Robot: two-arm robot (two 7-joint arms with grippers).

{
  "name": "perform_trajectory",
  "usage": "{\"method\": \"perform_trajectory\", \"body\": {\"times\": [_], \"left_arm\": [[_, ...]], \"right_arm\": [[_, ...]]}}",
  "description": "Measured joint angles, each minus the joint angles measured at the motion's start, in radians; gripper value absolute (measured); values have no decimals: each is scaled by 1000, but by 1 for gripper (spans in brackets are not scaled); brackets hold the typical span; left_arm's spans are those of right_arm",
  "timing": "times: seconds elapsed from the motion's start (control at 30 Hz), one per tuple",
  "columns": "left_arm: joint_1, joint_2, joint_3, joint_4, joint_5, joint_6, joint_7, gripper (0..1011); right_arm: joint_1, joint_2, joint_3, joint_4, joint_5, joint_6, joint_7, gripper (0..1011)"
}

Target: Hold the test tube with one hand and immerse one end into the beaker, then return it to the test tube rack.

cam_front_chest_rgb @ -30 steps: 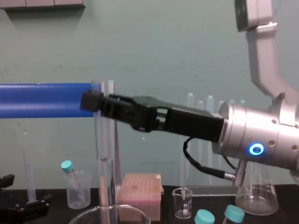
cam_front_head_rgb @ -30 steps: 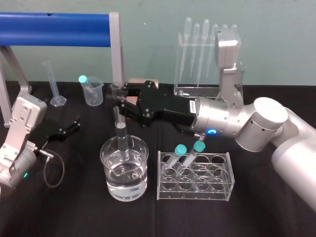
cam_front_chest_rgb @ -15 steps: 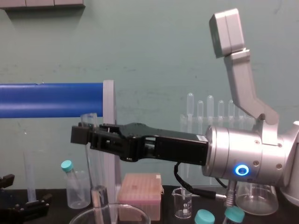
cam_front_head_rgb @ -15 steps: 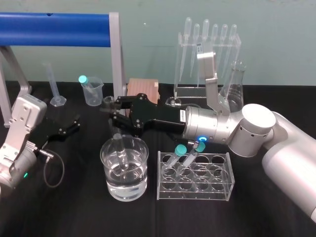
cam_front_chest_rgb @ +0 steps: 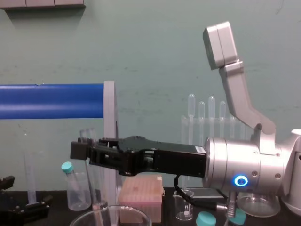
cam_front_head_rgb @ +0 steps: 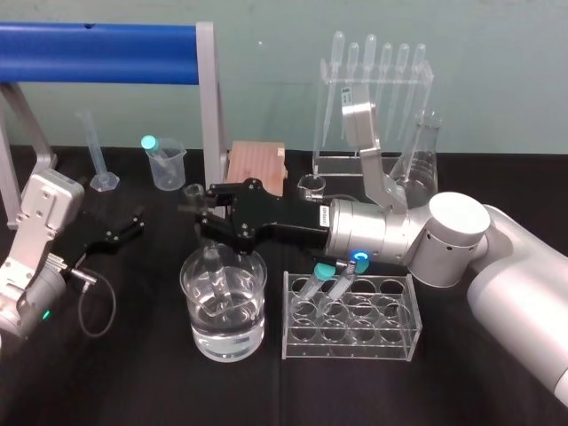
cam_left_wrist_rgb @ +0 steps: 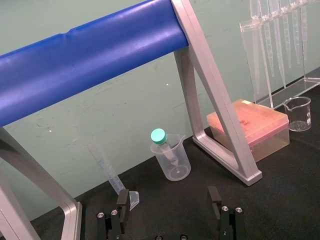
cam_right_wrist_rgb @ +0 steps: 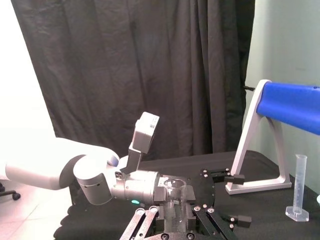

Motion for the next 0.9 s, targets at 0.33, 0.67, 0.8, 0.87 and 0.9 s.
{"method": "perform_trajectory", "body": {"times": [0.33,0.67,0.8,0.87,0.9], "left_arm": [[0,0,0,0,0,0,0,1000],[0,0,0,0,0,0,0,1000],[0,0,0,0,0,0,0,1000],[0,0,0,0,0,0,0,1000],[0,0,0,0,0,0,0,1000]], "right_arm": [[1,-4,1,11,-5,6,1,226],[0,-4,1,11,-5,6,1,226],[0,-4,1,11,-5,6,1,226],[0,-4,1,11,-5,6,2,226],[0,-4,1,11,-5,6,2,226]]}}
